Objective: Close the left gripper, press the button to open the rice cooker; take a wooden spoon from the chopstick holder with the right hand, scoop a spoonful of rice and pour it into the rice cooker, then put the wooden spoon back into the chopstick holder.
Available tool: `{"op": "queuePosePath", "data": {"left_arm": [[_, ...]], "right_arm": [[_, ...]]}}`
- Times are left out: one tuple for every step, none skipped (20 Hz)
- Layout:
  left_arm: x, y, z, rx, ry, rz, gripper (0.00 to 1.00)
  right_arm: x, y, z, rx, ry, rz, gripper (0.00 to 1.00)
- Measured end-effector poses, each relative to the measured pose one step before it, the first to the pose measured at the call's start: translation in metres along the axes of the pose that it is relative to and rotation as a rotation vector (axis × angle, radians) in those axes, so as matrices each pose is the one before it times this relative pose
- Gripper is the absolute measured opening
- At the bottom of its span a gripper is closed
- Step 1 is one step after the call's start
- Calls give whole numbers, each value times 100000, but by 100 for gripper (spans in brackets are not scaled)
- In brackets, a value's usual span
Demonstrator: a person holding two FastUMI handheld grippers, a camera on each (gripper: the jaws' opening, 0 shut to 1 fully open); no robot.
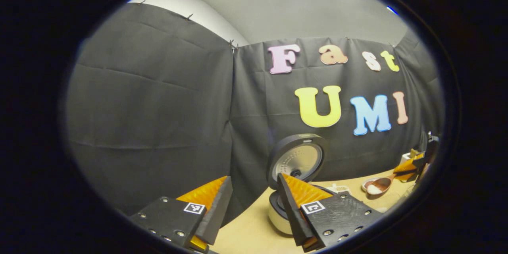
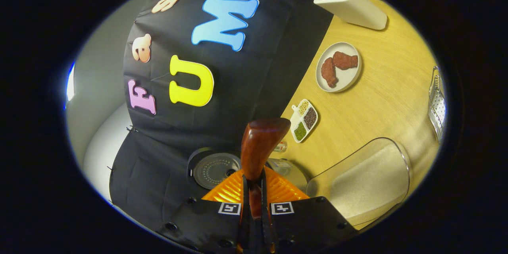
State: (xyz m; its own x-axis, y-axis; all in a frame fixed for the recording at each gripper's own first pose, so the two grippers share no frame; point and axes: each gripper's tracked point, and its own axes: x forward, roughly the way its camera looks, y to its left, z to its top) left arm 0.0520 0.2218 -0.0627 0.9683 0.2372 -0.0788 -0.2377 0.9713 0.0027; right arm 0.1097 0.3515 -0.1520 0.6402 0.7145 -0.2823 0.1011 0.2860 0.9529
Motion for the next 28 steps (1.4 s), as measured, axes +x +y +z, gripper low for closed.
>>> {"op": "queuePosePath", "data": {"left_arm": [[100,357,-239,-104,248,720,72],[-113,413,-219,-71,307,697,73],[19,299,-78,-76,283,733,72],[78,294,-106,-153,200,667,73],[180,233,-492,-311,281,534,72],[93,364,-133,-147,374,544,73],[-46,356,-307,-115,300,605,73],[150,349,-224,-126,213,443,72],[-14,339,-215,-33,238,549,72],[109,402,-212,-59,272,608,72],[95,236,-236,-102,258,513,72],[202,353,4,-123,344,541,72],[293,228,-158,-157,342,478,72],[194,155,-172,-118,278,476,73],[11,278,-293,-59,247,551,73],[-44,441,-367,-45,275,543,72],[-75,425,-347,-64,367,556,72],[7,274,-111,-84,566,566,73],[70,199,-206,1,554,559,73],[86,167,-53,0,397,449,72],[3,264,-439,-30,379,475,72],[-4,387,-52,-102,280,388,72],[-13,112,-291,-54,263,444,72],[-14,305,-148,31,298,439,72],[60,241,-293,89,294,483,72],[49,235,-139,35,352,400,72],[-153,-101,147,-62,425,269,72],[52,-105,-54,-36,354,330,72]], "right_arm": [[773,530,-197,-199,491,783,13],[655,573,-322,-341,620,628,13],[770,488,-179,-299,659,677,17],[631,558,-336,-383,612,614,13],[746,522,-279,-441,635,785,13],[795,440,-289,-682,483,673,13],[783,324,-246,-521,523,440,17],[796,373,-332,-681,591,299,17],[784,336,-379,-952,706,307,13],[702,212,-334,-958,677,123,13],[646,201,-322,-1134,620,43,13],[690,167,-393,-1142,602,-207,13],[714,23,-322,-1613,524,-379,13],[766,-1,-392,-1941,541,-635,13],[742,-90,-372,-2196,428,-713,13],[613,52,-430,-2107,455,-573,13],[485,-4,-308,-1640,456,-490,13],[601,142,-317,-1187,536,-333,13],[634,-62,-303,-932,507,-313,13],[916,-252,-469,-859,426,-533,13],[619,-61,-344,-1250,426,-647,13],[622,-148,-293,-1620,448,-890,13],[632,-226,-327,-2210,496,-942,13],[511,-156,-411,-2826,371,-1069,13],[584,-272,-446,-3279,419,-1115,13],[441,-145,-322,-3289,474,-1130,9],[498,-87,-386,-3273,316,-995,13],[351,-64,-406,-3030,463,-743,13]]}}
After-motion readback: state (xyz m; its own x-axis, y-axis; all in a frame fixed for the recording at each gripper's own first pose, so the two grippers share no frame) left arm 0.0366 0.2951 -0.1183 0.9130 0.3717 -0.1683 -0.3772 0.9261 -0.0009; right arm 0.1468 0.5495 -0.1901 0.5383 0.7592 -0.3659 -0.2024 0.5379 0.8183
